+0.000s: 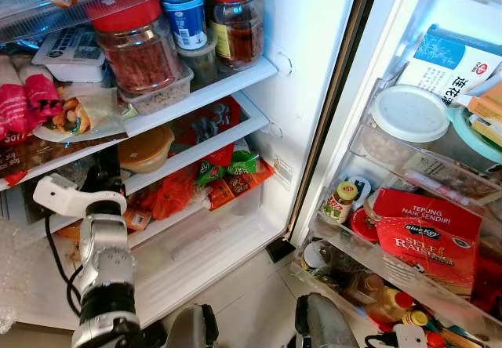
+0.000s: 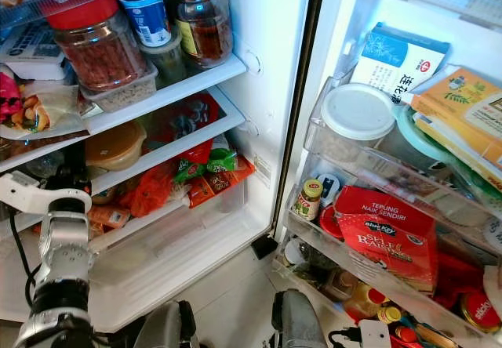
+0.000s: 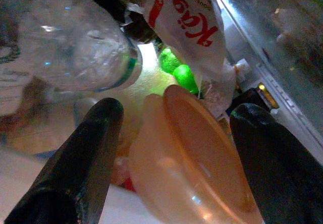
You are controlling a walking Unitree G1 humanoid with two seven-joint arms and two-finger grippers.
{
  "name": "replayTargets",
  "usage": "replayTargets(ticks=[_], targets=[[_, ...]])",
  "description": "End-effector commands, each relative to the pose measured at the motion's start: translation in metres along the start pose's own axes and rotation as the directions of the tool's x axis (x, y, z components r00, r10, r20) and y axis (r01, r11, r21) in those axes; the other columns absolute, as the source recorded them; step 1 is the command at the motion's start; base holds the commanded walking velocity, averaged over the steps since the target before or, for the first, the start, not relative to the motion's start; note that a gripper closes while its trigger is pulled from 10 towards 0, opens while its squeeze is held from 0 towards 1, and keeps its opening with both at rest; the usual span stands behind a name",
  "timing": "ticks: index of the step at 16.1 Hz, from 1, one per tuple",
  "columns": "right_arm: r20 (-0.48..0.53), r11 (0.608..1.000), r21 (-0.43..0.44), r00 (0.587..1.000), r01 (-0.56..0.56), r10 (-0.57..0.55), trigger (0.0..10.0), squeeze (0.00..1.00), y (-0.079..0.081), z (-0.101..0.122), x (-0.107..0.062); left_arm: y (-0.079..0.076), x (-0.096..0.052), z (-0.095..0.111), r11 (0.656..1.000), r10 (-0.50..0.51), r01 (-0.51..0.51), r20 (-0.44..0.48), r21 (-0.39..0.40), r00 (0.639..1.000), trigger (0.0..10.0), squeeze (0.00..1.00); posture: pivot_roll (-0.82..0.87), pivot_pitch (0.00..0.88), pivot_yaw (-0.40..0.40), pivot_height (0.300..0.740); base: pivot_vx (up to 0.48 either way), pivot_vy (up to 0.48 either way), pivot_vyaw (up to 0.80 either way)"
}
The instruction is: Restocking fridge
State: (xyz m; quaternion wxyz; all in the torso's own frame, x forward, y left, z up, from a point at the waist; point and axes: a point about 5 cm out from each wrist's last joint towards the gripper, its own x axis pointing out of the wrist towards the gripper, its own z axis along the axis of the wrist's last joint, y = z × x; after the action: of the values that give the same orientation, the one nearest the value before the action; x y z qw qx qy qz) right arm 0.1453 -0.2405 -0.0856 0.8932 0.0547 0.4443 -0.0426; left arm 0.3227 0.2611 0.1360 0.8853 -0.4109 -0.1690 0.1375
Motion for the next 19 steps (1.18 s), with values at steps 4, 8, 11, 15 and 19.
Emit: replayTargets(ticks=[4,8,11,15,19], targets=[[-0.027,1.000,0.010,1.000,0.001,-0.001,10.0,0.00,-0.001,-0.009,-0.003,0.004,-0.026,-0.010,0.999,0.042,-0.042,-0.095,0.001,0.995,10.0,0.00,-0.16,0.159,0.024,0.616,0.000,0.000,0.00],[-0.026,1.000,0.009,1.000,-0.002,0.002,10.0,0.00,-0.001,-0.009,-0.002,0.001,-0.037,-0.017,0.999,0.027,-0.032,-0.183,-0.023,0.983,10.0,0.00,-0.16,0.161,0.027,0.616,0.000,0.000,0.00],[-0.026,1.000,0.010,1.000,-0.004,0.005,10.0,0.00,0.000,-0.008,-0.002,-0.012,-0.036,-0.026,0.998,-0.043,0.028,-0.261,-0.063,0.964,10.0,0.00,-0.16,0.162,0.030,0.616,0.000,0.000,0.00],[-0.025,1.000,0.013,1.000,-0.005,0.005,10.0,0.00,0.001,-0.009,-0.002,-0.028,-0.021,-0.033,0.993,-0.112,0.094,-0.296,-0.073,0.949,10.0,0.00,-0.16,0.163,0.032,0.616,0.000,0.000,0.00],[-0.027,1.000,0.013,1.000,-0.007,0.007,10.0,0.00,0.000,-0.009,-0.002,-0.033,-0.004,-0.038,0.992,-0.128,0.115,-0.295,-0.060,0.947,10.0,0.00,-0.17,0.164,0.031,0.616,0.000,0.000,0.00]])
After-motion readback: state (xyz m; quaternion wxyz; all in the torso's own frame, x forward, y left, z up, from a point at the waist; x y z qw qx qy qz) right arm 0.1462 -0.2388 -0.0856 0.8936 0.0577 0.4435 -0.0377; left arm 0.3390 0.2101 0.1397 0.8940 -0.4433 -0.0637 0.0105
